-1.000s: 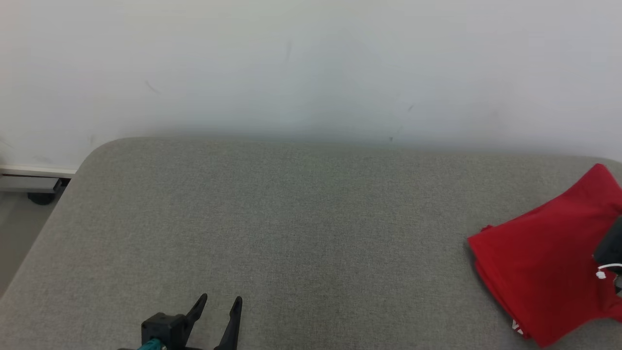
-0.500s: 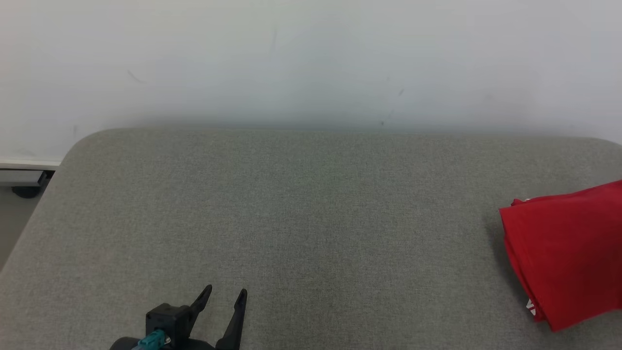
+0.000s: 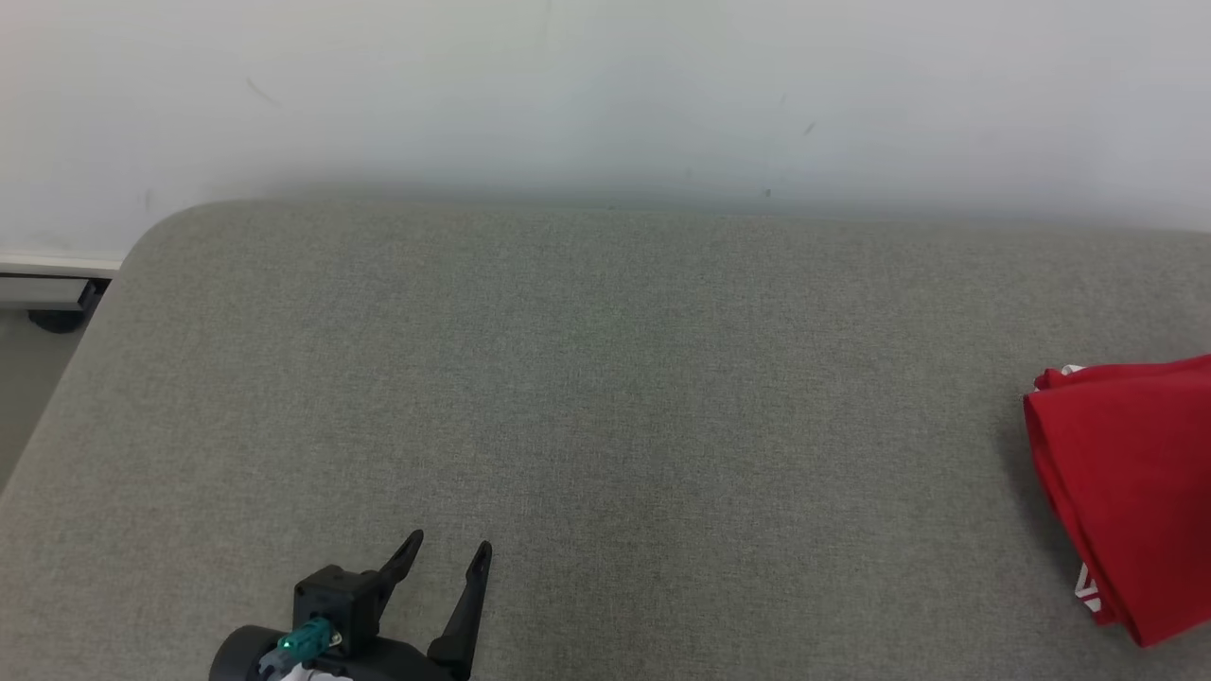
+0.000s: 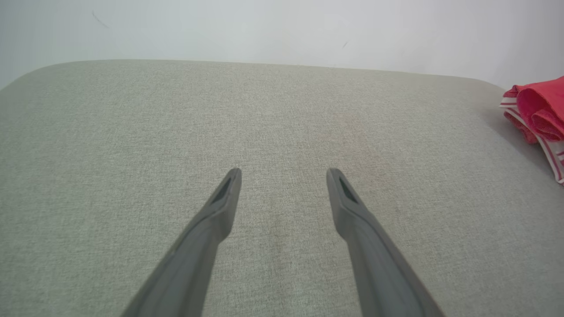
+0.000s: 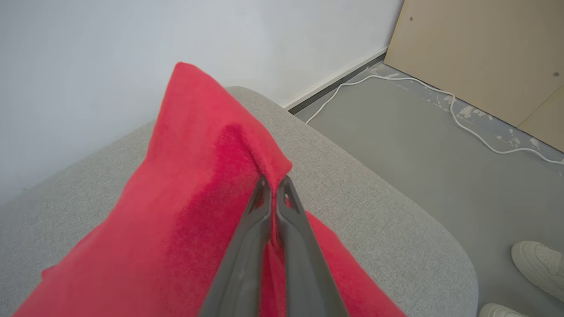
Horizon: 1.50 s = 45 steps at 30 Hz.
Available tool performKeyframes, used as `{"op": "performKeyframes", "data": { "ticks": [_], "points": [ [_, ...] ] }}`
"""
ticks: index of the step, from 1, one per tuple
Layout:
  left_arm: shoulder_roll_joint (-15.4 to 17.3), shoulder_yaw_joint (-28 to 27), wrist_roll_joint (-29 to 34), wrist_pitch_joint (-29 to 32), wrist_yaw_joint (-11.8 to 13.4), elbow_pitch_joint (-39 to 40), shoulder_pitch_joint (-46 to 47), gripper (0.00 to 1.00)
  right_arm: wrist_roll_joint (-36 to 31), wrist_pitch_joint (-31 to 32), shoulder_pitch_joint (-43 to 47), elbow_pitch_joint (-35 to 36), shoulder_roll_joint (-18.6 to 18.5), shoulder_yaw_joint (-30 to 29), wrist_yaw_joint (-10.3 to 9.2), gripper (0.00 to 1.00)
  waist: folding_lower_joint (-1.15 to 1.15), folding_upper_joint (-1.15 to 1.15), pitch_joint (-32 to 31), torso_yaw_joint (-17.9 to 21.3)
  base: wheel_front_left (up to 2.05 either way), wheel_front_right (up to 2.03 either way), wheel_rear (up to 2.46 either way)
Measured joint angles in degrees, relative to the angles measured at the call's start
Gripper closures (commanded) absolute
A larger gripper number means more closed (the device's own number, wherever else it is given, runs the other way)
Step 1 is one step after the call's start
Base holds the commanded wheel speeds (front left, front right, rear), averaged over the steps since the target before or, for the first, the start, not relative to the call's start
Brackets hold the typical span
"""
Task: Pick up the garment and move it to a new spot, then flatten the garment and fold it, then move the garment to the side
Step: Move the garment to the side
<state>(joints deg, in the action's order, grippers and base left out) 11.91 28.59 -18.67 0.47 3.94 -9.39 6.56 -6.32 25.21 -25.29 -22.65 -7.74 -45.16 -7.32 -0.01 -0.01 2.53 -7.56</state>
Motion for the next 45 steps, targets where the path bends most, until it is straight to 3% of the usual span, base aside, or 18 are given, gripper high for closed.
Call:
{"op": "performKeyframes", "data": {
  "ticks": [1,2,3,4,15,21,23,24,31,37,45],
  "points": [
    [0.05,-0.02,0.01,0.00,0.00,0.02,0.00,0.00,-0.19,-0.41,-0.63,-0.47,-0.32,-0.22,0.00,1.00,0.00,0.00,0.28,-0.13,0.00,0.00,0.00],
    [0.14,-0.04,0.02,0.01,0.00,0.00,0.05,0.00,-0.81,-0.89,-1.43,-1.34,-0.71,-0.30,0.00,0.90,0.00,0.00,0.53,-0.23,0.00,0.00,0.00],
    [0.19,-0.05,0.03,0.01,0.00,0.00,0.18,0.00,-1.43,-1.65,-2.16,-2.11,-1.12,-0.35,0.00,0.40,0.00,0.00,0.74,-0.32,0.00,0.00,0.00],
    [0.27,-0.03,0.07,0.02,0.00,0.00,0.39,0.00,-1.80,-2.18,-2.83,-3.01,-1.53,-0.58,0.00,0.00,0.00,0.00,0.91,-0.41,0.00,0.00,0.00],
    [-0.25,0.62,0.44,0.53,-0.44,-0.29,1.82,0.00,-3.59,-7.60,-6.40,-9.06,-2.57,-3.26,0.00,0.00,0.01,0.00,1.28,-0.75,0.00,0.00,0.00],
    [-0.27,0.47,0.43,0.48,-0.43,-0.93,2.10,0.00,-3.21,-11.54,-8.12,-12.13,-1.12,-1.76,0.08,0.00,0.01,0.00,0.16,-0.67,0.00,0.00,0.00],
    [-0.33,0.09,0.41,0.19,-0.40,-1.10,2.10,0.00,-2.10,-13.00,-8.10,-12.95,-0.24,-0.66,2.11,0.00,0.00,0.00,-0.41,-0.56,0.00,0.00,0.00],
    [-0.37,-0.68,0.38,-0.46,-0.10,-1.20,2.10,0.00,-1.33,-14.45,-7.97,-13.39,1.05,1.01,4.56,0.00,0.01,0.00,-1.07,-0.37,0.00,0.00,0.00],
    [-0.75,-4.23,-0.11,-2.64,1.38,-2.63,2.10,0.00,-0.21,-21.08,-5.30,-12.17,3.83,7.01,14.22,0.00,0.01,0.00,-3.65,0.95,0.00,0.00,0.00],
    [-1.09,-7.23,-0.82,-4.66,2.11,-3.08,1.82,0.00,0.77,-25.97,-0.84,-8.38,5.02,13.24,14.57,0.00,0.01,0.00,-6.17,2.56,0.00,0.00,0.00],
    [-1.33,-10.16,-0.85,-6.56,2.67,-4.71,-0.76,0.00,6.44,-29.36,10.29,-1.68,5.22,30.14,14.63,0.00,0.01,0.00,-10.15,5.34,0.00,0.00,0.00]
  ]
}}
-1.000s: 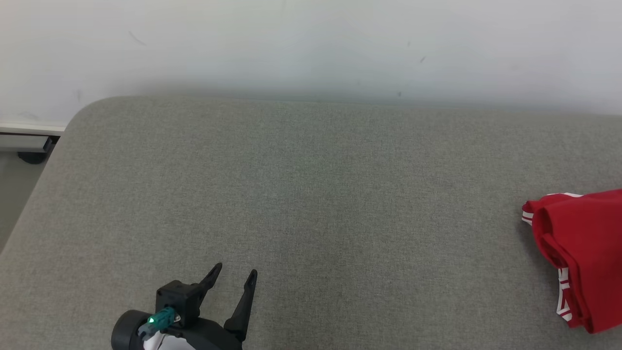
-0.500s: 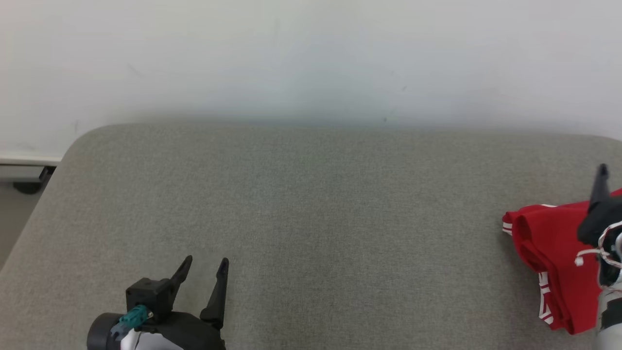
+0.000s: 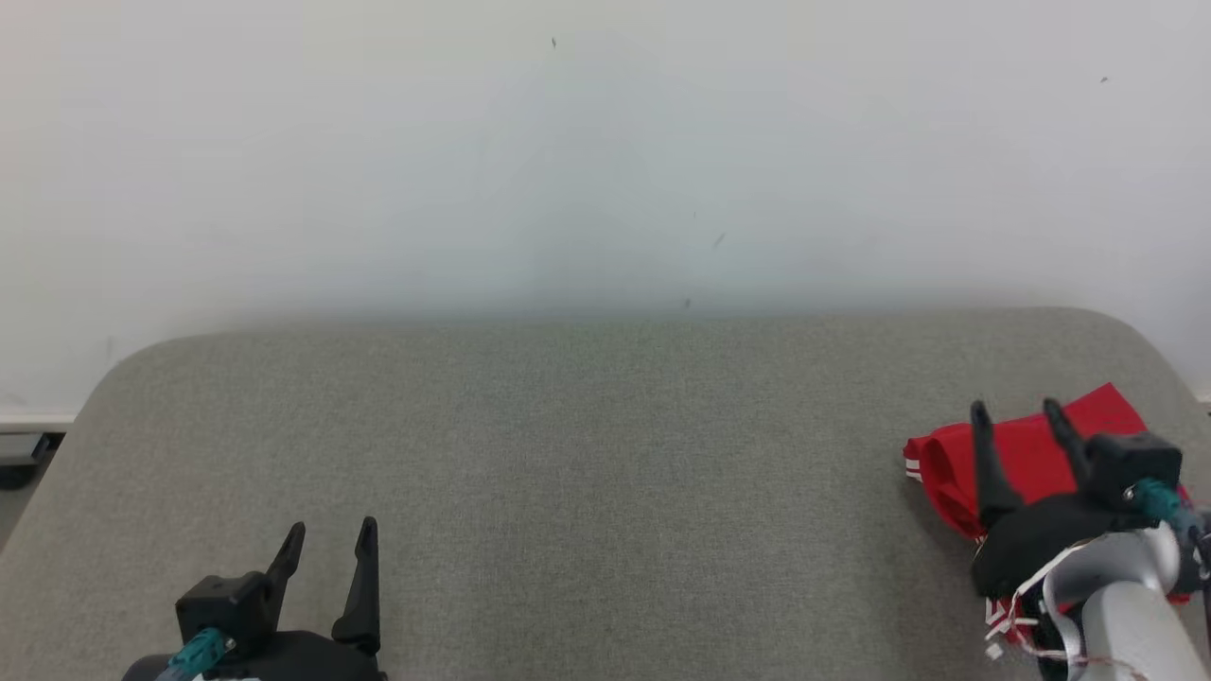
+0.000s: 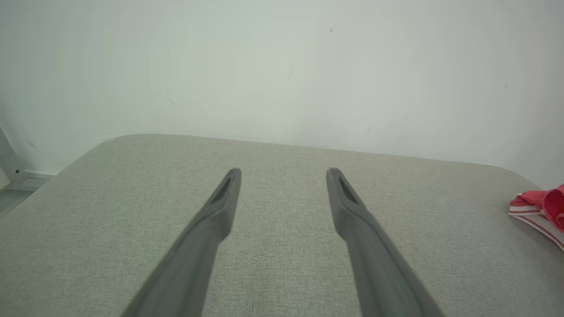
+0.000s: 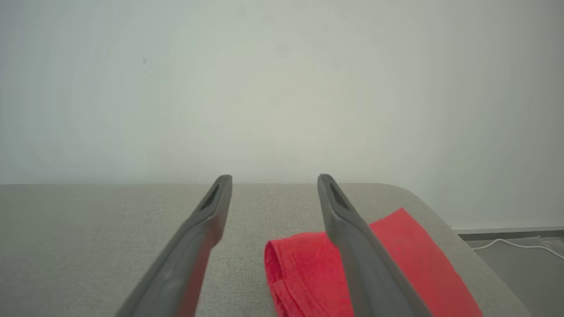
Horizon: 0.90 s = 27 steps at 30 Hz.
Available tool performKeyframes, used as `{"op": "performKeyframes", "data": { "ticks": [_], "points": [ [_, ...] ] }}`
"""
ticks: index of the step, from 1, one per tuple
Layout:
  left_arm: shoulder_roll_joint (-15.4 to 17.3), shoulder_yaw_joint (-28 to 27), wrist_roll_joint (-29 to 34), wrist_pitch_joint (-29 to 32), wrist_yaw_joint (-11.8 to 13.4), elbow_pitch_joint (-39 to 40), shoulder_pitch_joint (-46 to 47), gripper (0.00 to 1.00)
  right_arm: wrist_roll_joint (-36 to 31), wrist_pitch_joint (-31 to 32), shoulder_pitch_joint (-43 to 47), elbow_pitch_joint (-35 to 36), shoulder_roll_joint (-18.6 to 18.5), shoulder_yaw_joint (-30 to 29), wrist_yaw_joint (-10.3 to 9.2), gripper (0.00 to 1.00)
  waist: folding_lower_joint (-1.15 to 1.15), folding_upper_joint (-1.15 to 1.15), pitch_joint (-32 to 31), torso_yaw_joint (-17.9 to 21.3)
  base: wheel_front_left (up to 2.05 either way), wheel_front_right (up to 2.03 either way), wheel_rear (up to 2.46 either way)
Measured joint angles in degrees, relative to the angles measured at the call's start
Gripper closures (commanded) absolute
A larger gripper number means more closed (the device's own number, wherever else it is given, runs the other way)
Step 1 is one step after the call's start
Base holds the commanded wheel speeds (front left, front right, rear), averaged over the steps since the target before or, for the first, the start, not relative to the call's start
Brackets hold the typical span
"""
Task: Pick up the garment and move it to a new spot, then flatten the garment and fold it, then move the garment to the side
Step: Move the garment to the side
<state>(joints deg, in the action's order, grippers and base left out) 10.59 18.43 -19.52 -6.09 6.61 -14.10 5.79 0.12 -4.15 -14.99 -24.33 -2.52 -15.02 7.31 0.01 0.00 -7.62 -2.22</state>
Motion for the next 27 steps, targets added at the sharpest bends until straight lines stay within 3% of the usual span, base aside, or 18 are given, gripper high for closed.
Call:
{"op": "performKeyframes", "data": {
  "ticks": [3,12,19,27],
  "points": [
    [0.11,-0.75,0.89,0.02,0.44,-0.25,-1.59,0.00,6.55,-0.44,4.58,2.14,0.01,7.03,0.00,0.00,0.00,0.00,-1.17,0.54,0.00,0.00,0.00],
    [-1.18,-2.85,0.54,0.52,0.45,-1.77,-2.03,0.00,13.36,-0.97,9.07,4.15,-0.08,12.14,-0.08,0.00,0.00,0.00,-1.41,-0.20,0.00,0.00,0.00],
    [-0.83,-3.03,-0.35,-0.58,-0.10,-0.27,-2.64,0.00,16.90,-0.99,12.43,5.66,0.03,14.04,-3.32,0.00,0.00,0.00,-1.31,-0.12,0.00,0.00,0.00],
    [-1.21,-4.23,-2.56,-0.78,-0.07,-0.29,-3.64,0.00,17.00,-0.90,12.91,6.73,0.00,14.07,-5.30,0.00,-0.01,0.00,-1.08,0.46,0.00,0.00,0.00]
  ]
}}
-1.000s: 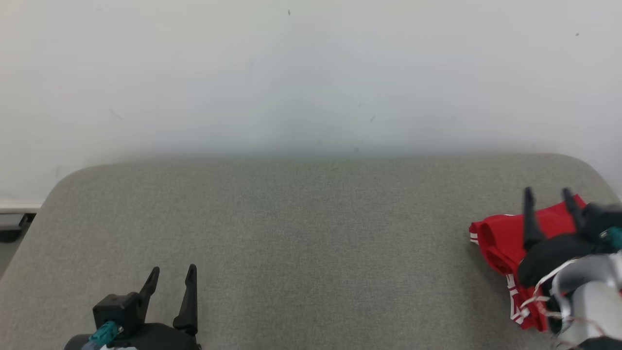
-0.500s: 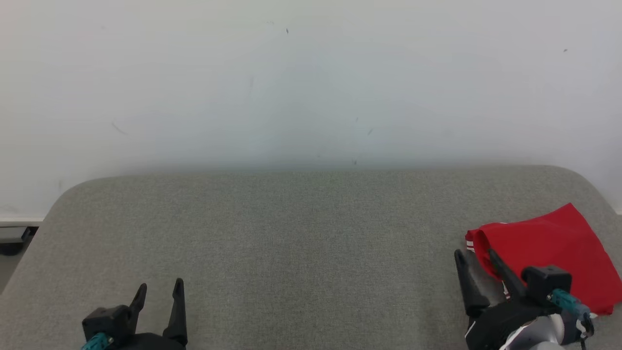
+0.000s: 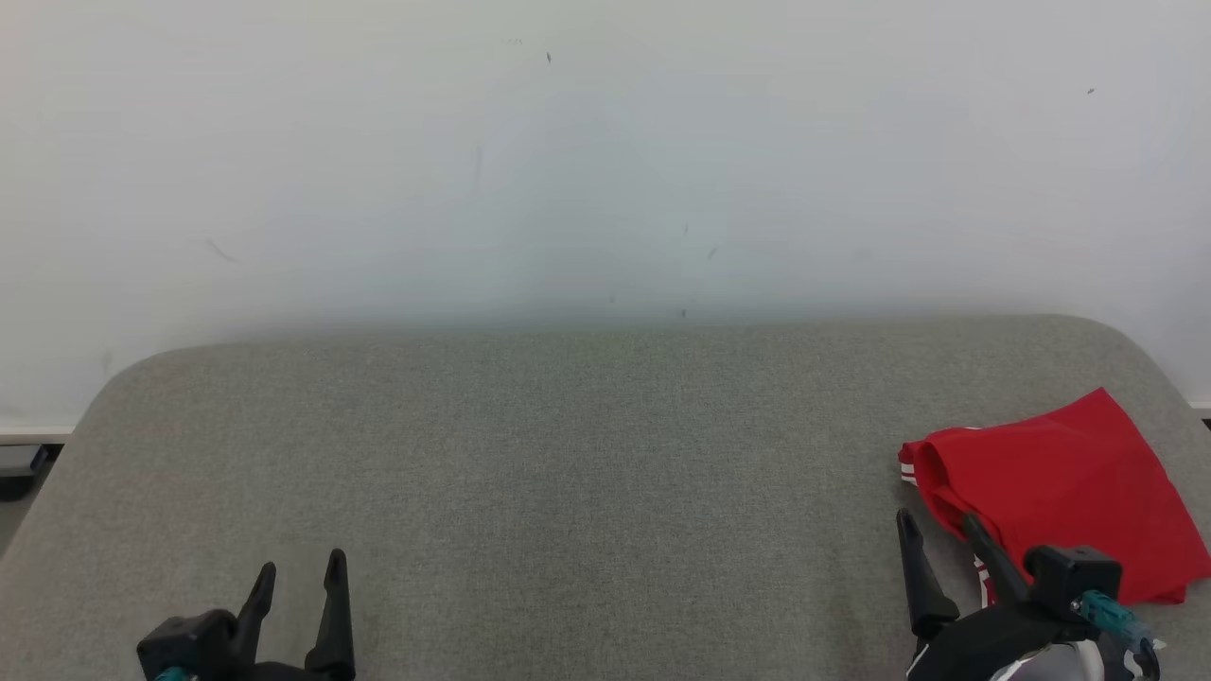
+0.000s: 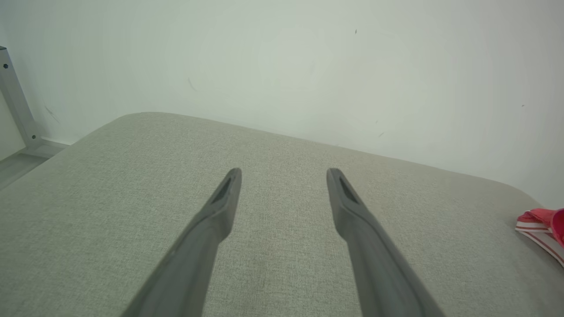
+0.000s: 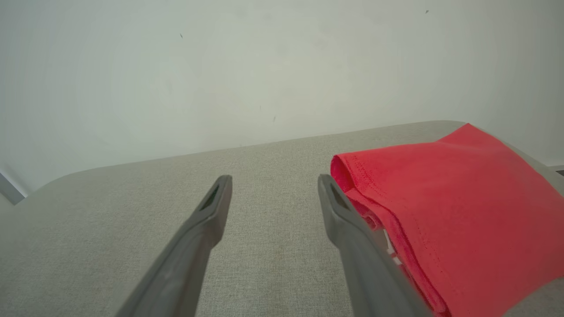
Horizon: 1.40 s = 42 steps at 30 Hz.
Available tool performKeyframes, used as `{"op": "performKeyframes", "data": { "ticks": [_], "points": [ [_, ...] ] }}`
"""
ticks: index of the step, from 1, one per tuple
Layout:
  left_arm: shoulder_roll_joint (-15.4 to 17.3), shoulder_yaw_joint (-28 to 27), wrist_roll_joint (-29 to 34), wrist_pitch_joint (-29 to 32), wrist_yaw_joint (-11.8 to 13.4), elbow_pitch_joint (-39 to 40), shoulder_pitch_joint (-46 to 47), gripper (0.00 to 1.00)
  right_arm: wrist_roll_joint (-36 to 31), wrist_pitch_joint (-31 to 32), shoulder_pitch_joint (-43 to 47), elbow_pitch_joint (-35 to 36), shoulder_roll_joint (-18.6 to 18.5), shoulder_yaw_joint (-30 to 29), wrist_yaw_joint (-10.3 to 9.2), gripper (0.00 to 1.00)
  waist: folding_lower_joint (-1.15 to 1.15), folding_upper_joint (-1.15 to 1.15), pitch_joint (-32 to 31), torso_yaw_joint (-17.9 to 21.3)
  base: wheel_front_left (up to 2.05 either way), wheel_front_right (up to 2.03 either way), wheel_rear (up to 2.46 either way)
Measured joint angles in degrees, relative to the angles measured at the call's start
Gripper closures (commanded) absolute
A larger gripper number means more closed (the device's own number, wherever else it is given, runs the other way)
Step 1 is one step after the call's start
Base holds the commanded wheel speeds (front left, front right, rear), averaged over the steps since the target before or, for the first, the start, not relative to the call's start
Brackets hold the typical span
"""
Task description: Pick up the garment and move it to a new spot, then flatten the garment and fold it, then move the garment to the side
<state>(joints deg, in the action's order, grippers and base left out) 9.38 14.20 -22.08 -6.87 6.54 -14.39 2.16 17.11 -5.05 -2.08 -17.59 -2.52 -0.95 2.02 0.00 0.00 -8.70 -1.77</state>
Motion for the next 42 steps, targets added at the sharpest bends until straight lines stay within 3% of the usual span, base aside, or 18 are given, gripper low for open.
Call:
{"op": "performKeyframes", "data": {
  "ticks": [9,10,21,42],
  "points": [
    [-0.15,-0.20,-0.66,0.02,-0.05,-0.26,-0.75,0.00,0.24,0.51,1.59,1.36,0.00,0.96,-1.08,0.00,0.00,0.00,0.42,0.23,0.00,0.00,0.00],
    [-0.18,-0.25,-0.73,0.03,-0.05,-0.35,-0.75,1.00,0.43,0.51,1.60,1.46,0.00,0.94,-1.09,1.00,0.00,0.00,0.46,0.23,0.00,0.00,0.00],
    [-1.71,-0.54,-1.90,0.87,-0.40,-4.07,-4.09,1.00,1.65,1.02,5.04,-2.71,0.67,0.80,-1.01,1.00,0.00,0.00,0.59,0.24,0.00,0.00,0.00],
    [-2.79,-5.28,-18.61,4.35,-3.52,-4.45,-2.81,1.00,19.57,3.66,3.60,-2.88,0.66,-1.11,0.24,1.00,0.00,0.00,2.66,0.66,0.00,0.00,0.00]
  ]
}}
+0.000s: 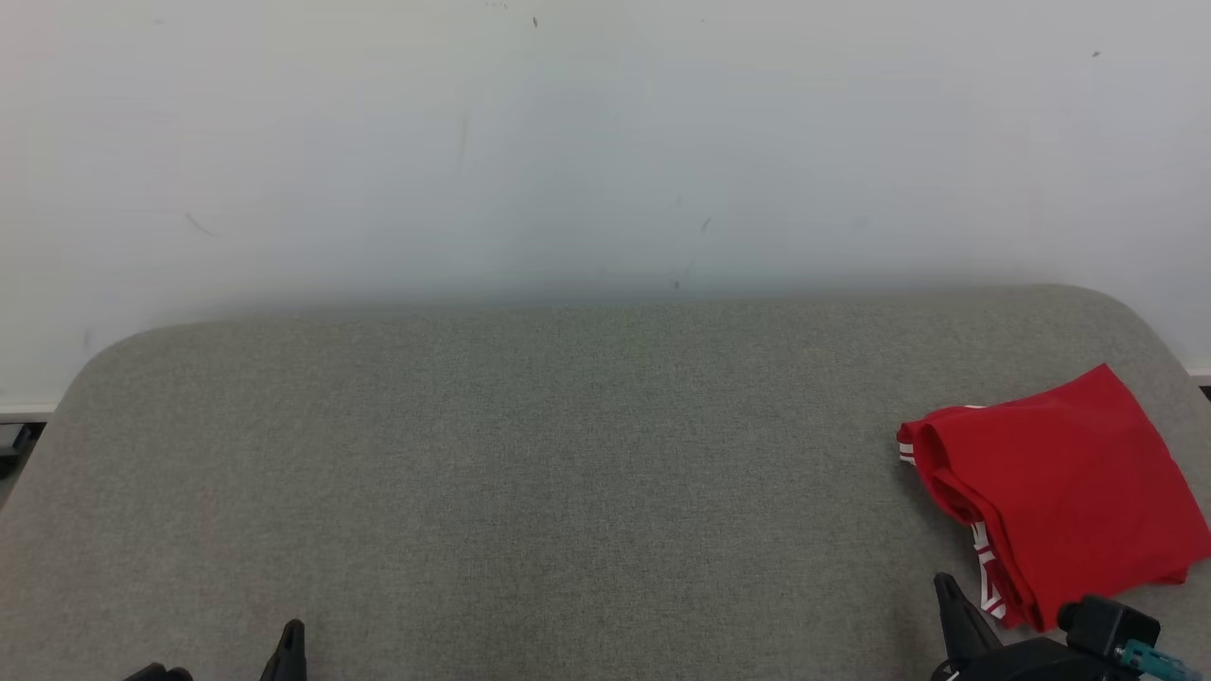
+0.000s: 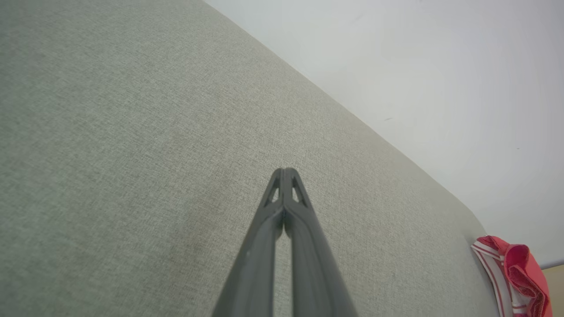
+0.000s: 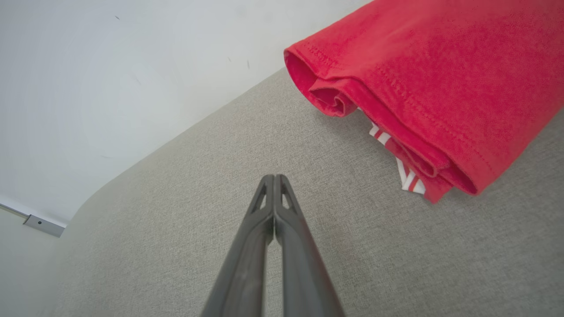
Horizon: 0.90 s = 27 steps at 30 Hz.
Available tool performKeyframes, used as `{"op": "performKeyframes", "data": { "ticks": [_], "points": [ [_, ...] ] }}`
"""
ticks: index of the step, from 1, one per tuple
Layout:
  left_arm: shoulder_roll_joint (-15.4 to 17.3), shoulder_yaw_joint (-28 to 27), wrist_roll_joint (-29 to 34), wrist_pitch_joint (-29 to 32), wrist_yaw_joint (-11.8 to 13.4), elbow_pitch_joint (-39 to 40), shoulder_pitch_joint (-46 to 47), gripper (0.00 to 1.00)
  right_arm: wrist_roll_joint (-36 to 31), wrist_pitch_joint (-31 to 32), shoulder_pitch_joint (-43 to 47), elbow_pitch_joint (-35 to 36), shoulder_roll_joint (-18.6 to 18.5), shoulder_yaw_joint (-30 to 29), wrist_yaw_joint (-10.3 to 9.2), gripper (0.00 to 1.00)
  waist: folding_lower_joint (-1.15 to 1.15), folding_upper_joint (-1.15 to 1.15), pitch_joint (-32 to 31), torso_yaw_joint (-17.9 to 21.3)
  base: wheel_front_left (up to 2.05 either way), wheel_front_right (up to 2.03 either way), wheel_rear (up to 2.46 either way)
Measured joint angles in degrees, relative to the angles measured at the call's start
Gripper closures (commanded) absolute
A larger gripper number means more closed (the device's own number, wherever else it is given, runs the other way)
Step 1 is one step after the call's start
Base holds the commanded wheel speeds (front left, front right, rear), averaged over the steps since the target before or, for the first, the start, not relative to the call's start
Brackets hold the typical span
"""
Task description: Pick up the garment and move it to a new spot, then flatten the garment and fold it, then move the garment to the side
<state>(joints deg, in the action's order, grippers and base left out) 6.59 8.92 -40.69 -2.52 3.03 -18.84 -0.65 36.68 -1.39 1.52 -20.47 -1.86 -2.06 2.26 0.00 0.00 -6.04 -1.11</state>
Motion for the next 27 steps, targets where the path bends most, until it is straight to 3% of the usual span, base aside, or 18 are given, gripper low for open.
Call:
{"op": "performKeyframes", "data": {
  "ticks": [27],
  "points": [
    [-1.46,-5.16,-18.83,3.52,-3.63,0.48,1.45,1.00,20.71,3.00,-2.17,1.10,-0.03,-2.08,1.79,1.00,0.00,0.00,2.30,0.42,0.00,0.00,0.00]
  ]
}}
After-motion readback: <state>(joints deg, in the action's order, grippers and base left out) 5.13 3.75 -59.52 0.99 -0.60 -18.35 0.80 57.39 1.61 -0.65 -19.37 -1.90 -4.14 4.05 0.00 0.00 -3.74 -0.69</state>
